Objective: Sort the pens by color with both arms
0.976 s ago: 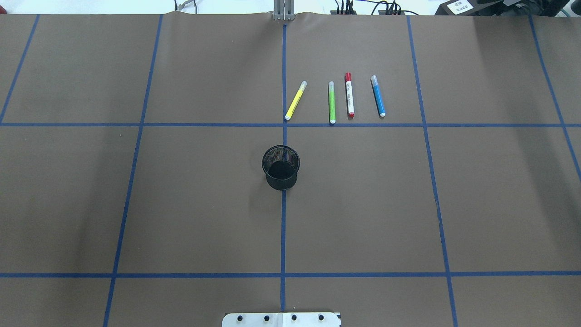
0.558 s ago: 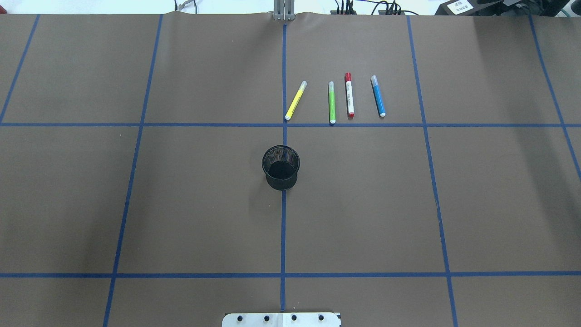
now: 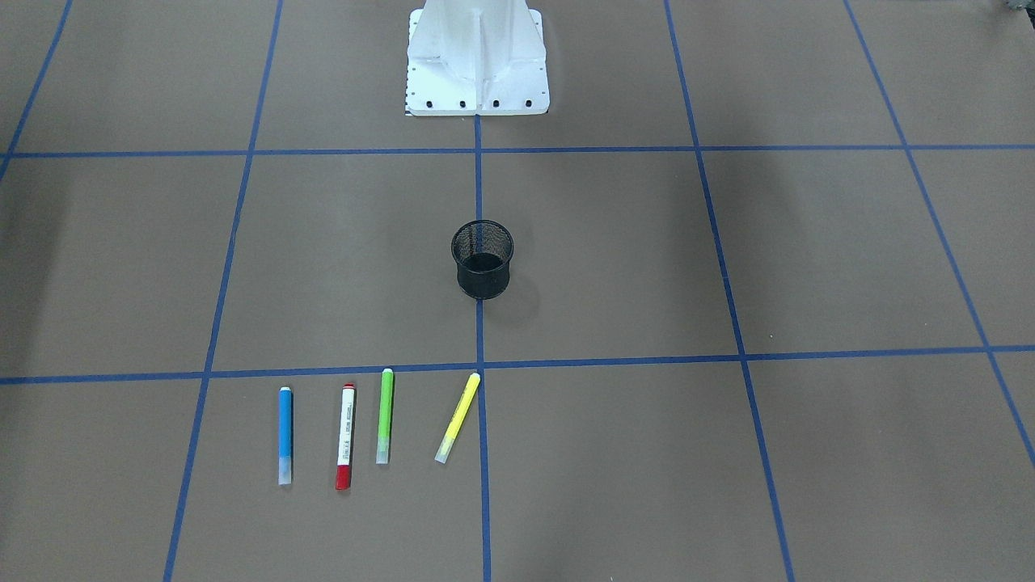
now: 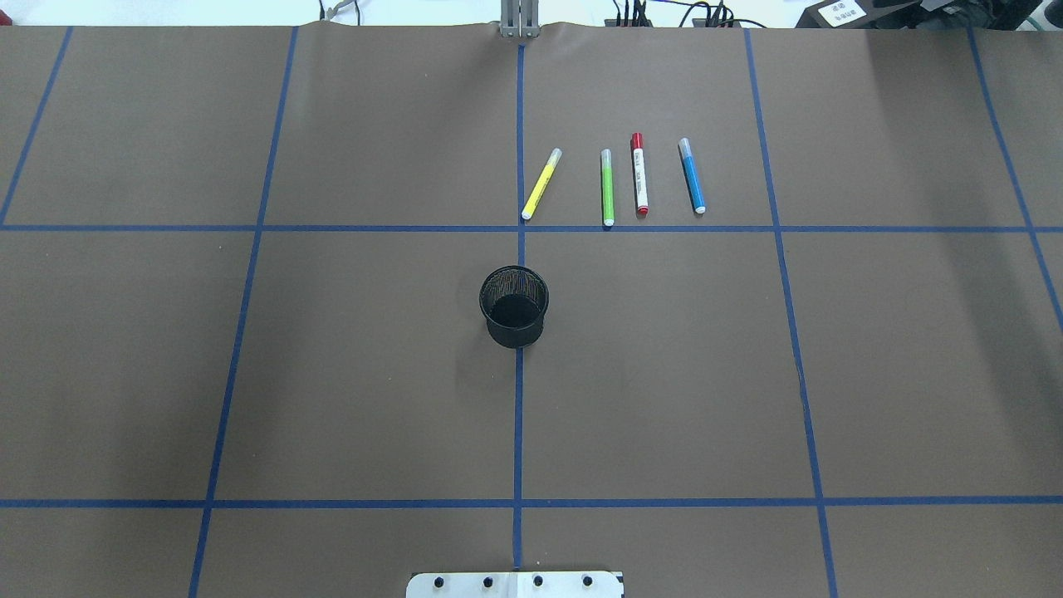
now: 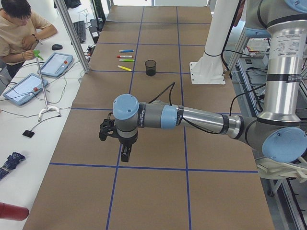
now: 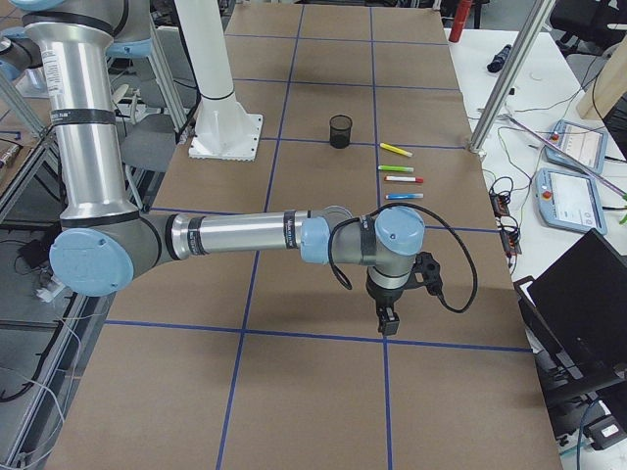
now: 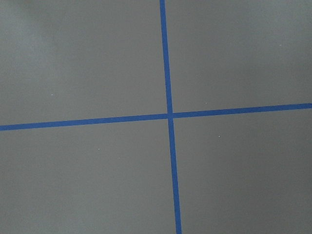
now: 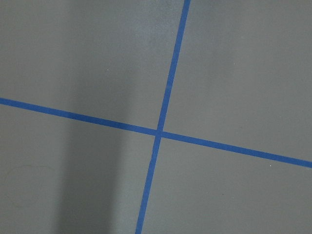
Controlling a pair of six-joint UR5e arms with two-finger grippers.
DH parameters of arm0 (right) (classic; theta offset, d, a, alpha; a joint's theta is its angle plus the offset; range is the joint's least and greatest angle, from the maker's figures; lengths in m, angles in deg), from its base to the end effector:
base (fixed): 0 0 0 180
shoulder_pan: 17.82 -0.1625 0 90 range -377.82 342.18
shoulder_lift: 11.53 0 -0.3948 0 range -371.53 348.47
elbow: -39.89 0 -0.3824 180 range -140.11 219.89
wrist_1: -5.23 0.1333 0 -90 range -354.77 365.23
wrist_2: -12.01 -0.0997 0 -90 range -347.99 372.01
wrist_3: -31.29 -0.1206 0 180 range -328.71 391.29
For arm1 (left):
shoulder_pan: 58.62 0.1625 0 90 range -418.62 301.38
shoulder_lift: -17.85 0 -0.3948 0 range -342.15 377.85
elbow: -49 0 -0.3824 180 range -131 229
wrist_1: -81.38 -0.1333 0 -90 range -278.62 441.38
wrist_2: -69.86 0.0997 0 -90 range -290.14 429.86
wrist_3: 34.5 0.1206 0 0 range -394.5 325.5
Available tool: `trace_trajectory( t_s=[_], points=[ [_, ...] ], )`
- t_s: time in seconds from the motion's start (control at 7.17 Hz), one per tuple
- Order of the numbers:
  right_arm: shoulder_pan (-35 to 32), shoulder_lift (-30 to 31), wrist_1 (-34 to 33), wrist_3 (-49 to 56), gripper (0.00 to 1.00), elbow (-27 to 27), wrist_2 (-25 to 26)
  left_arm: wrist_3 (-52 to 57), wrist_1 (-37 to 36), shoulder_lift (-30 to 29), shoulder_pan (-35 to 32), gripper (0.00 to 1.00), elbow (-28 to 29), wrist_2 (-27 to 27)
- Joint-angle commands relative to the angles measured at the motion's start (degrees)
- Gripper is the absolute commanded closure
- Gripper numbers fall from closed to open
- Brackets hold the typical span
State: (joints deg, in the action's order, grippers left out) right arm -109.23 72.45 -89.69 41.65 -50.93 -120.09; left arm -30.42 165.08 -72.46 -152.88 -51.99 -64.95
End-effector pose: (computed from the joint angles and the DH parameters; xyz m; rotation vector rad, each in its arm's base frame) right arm 0.0653 -0.5223 0.5957 0.1073 -0.7284 -0.1614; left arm -0.0841 -0.4790 0.5589 0.1394 0.7735 0.0311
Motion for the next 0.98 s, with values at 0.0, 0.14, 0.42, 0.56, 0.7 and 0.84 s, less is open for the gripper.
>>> trace_trajectory(
  t_s=[0.0,0.14,0.42,0.56,0.7,0.84],
  points=[
    [0.0,0.0,0.0,-0.6,0.0,-0.1,0.0,0.1,0.4,0.0,-0.1,0.01,-0.4,0.1],
    [0.0,0.0,0.0,-0.6,0.0,-0.1,0.0,0.0,0.4,0.3,0.0,0.01,-0.5,0.1],
    [0.1,0.1,0.0,-0.6,0.0,-0.3,0.0,0.0,0.5,0.8,-0.1,0.0,-0.4,0.5],
    [0.0,0.6,0.0,-0.6,0.0,-0.4,0.0,0.0,0.5,0.8,-0.1,0.0,-0.5,0.5],
    [0.0,0.7,0.0,-0.6,0.0,-0.4,0.0,0.0,0.5,0.8,0.0,0.0,-0.5,0.5],
    [0.1,0.7,0.3,-0.6,0.0,-0.3,-0.1,0.0,0.6,0.7,0.0,0.0,-0.6,0.5]
  ],
)
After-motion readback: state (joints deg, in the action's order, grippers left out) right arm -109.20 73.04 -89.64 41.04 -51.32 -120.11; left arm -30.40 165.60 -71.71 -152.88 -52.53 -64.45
